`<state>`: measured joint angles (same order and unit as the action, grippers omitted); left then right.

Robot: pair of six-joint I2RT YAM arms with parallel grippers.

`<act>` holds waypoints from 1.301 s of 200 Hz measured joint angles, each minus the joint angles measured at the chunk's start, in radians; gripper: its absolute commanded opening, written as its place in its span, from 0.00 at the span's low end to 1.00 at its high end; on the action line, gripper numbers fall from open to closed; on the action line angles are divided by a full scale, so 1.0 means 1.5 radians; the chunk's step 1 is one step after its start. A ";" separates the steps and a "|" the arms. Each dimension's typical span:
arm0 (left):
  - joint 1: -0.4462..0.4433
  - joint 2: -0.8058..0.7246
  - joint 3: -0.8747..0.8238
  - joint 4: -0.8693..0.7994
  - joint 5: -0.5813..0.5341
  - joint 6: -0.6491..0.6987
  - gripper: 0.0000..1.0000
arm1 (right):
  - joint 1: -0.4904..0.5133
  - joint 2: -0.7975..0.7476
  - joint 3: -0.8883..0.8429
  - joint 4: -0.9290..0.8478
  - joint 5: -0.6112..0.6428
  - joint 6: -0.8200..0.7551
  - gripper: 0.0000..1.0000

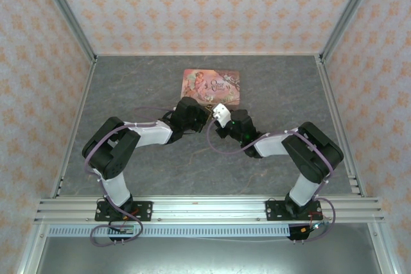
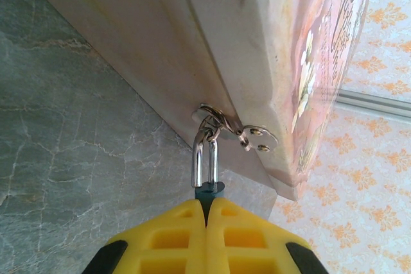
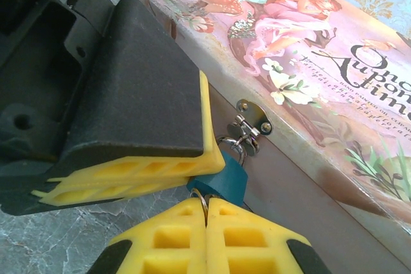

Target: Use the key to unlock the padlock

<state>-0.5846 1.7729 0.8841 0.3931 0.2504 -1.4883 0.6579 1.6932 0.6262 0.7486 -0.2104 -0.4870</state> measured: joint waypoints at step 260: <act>0.003 -0.057 -0.029 -0.028 -0.004 0.007 0.40 | -0.027 -0.003 -0.003 -0.035 -0.019 0.166 0.00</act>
<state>-0.5797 1.6871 0.8406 0.3504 0.2447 -1.4780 0.6170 1.6894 0.6212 0.6968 -0.2390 -0.2382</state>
